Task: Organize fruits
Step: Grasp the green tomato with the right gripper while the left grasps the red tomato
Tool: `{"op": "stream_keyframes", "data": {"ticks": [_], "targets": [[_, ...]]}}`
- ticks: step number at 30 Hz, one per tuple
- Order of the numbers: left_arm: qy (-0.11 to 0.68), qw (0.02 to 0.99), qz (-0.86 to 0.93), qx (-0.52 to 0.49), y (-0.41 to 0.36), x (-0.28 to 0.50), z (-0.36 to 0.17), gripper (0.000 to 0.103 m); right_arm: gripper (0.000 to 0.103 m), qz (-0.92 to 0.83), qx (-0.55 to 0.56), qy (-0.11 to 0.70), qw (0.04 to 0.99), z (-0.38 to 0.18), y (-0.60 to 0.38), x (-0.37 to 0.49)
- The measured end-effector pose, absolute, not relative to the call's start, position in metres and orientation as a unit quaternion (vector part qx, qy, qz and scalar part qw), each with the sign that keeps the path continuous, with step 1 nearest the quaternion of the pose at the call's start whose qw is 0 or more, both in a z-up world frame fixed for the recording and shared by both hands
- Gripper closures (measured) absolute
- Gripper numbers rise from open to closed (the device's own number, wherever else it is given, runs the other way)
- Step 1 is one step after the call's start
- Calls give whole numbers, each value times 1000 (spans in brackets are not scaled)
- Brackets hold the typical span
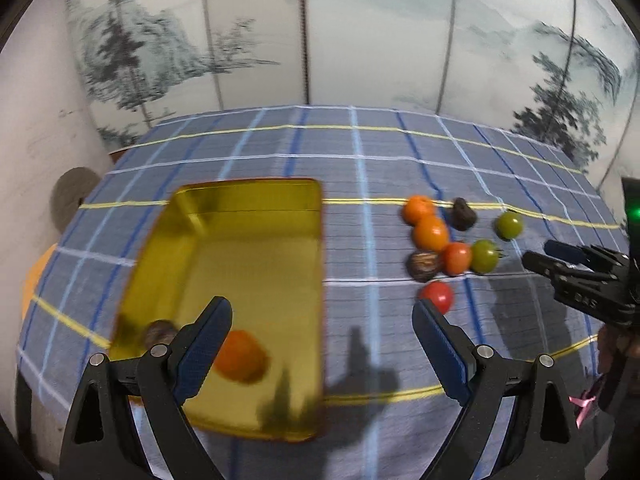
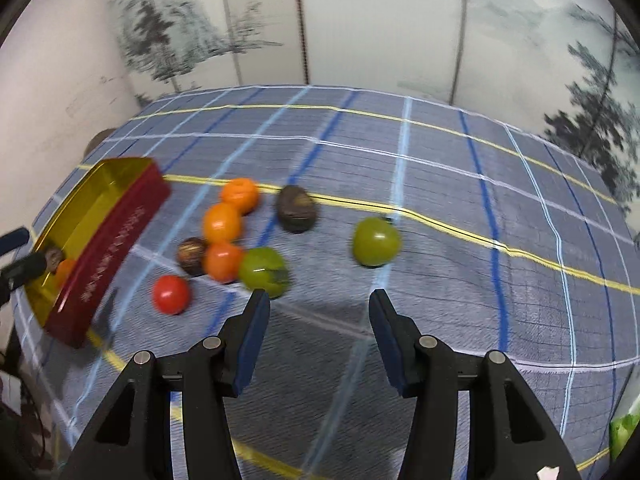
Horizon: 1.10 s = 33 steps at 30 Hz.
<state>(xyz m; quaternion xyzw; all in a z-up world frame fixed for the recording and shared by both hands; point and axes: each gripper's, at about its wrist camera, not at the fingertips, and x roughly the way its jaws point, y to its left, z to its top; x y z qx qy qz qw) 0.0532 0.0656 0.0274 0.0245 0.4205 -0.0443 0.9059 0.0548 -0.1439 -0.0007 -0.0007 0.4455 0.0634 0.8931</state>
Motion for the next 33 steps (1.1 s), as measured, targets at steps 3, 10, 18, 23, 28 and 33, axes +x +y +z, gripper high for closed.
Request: {"op": "stream_keyframes", "data": {"ticks": [3, 10, 18, 23, 28, 33], "targets": [[428, 902, -53, 28, 47, 63, 20, 11, 53, 55, 9, 447, 893, -11, -155, 67], [443, 894, -63, 37, 22, 80, 1, 11, 53, 47, 19, 448, 893, -31, -166, 97], [459, 885, -70, 44, 11, 88, -14, 11, 57, 42, 5, 446, 894, -41, -167, 122], [463, 882, -71, 43, 8, 91, -18, 11, 68, 36, -26, 439, 897, -43, -159, 126], [463, 882, -76, 49, 3, 88, -20, 11, 68, 32, -22, 439, 898, -42, -161, 122], [458, 884, -81, 51, 2, 83, -21, 11, 68, 27, -21, 439, 898, -42, -165, 103]]}}
